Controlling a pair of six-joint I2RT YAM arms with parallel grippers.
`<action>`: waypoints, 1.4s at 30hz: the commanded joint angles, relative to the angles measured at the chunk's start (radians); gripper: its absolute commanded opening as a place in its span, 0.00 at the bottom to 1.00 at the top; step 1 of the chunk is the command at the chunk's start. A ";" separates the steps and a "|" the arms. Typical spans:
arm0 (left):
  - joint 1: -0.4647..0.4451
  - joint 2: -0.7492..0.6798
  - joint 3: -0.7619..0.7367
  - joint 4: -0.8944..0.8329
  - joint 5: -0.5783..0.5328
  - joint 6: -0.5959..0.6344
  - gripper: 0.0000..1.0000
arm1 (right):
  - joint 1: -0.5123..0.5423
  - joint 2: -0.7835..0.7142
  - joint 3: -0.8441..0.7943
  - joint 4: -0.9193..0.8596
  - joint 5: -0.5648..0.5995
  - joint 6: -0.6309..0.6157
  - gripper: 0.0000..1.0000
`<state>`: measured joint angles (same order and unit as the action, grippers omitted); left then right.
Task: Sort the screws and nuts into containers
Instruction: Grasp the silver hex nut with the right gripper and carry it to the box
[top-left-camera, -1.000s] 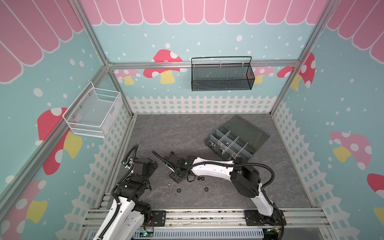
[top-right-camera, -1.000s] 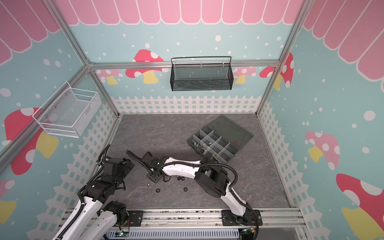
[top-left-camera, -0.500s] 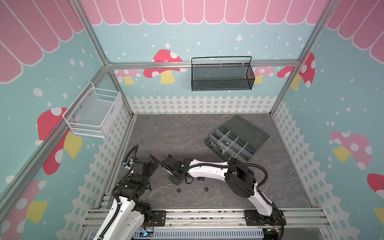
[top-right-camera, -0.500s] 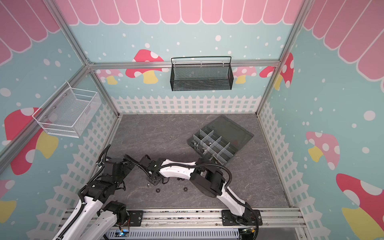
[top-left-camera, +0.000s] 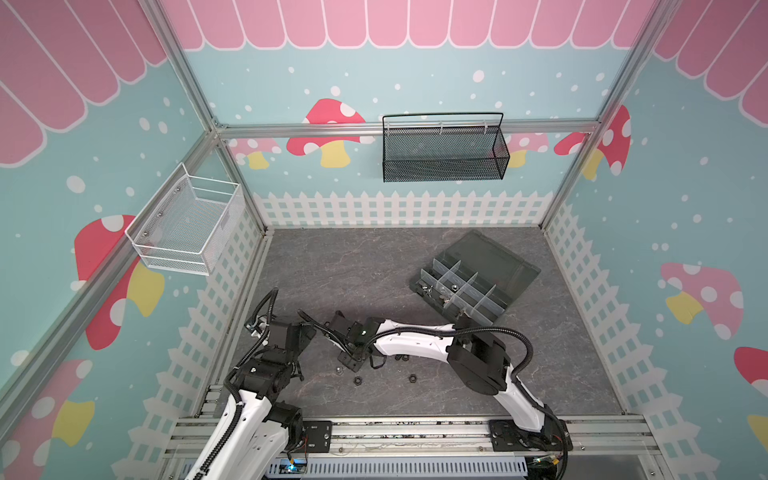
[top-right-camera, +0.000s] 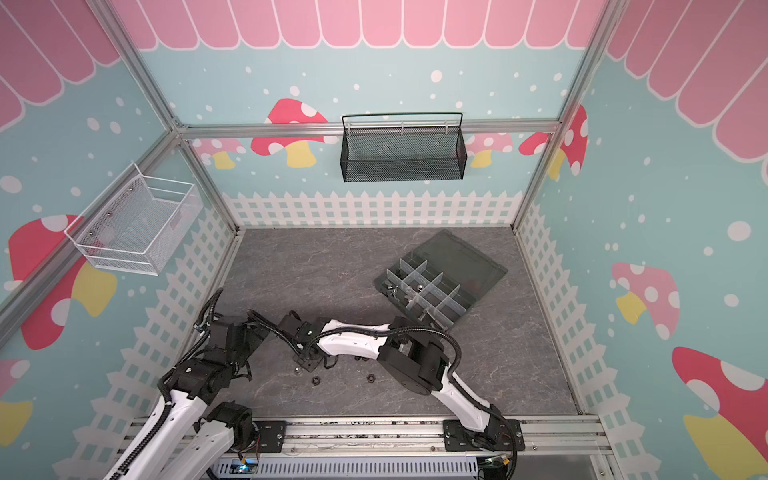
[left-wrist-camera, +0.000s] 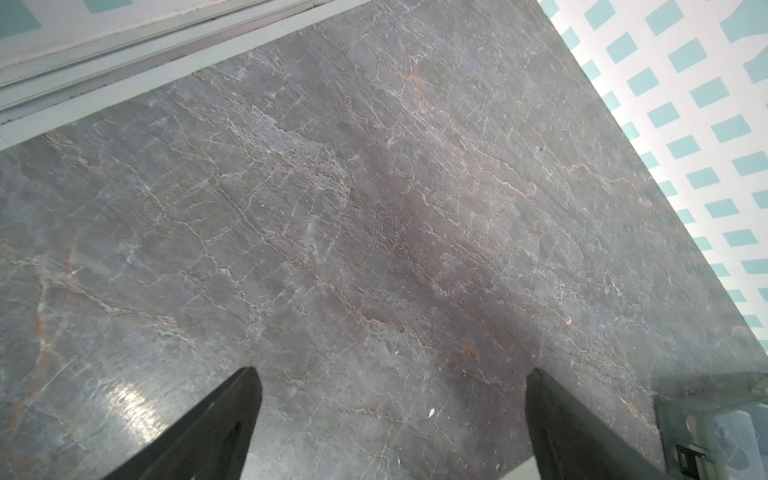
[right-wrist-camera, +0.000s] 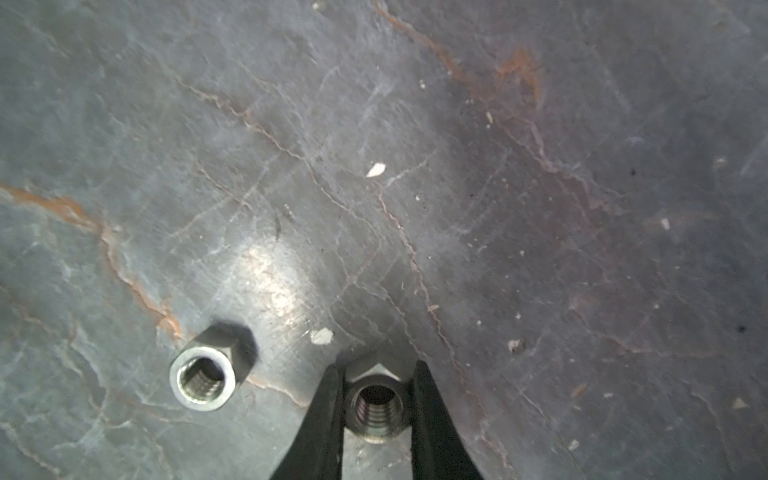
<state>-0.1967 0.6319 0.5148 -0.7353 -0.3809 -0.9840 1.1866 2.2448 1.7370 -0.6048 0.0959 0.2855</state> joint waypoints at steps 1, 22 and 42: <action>0.009 -0.001 -0.016 -0.007 0.000 -0.012 1.00 | 0.010 -0.004 -0.006 -0.025 0.027 0.006 0.10; 0.011 -0.002 -0.036 -0.004 0.011 0.007 1.00 | -0.111 -0.301 -0.208 0.051 0.195 0.135 0.00; 0.013 0.067 -0.023 0.037 0.056 0.042 1.00 | -0.659 -0.611 -0.490 0.110 0.057 0.242 0.00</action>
<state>-0.1909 0.6952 0.4885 -0.7151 -0.3283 -0.9497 0.5667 1.6604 1.2663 -0.5041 0.1883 0.5041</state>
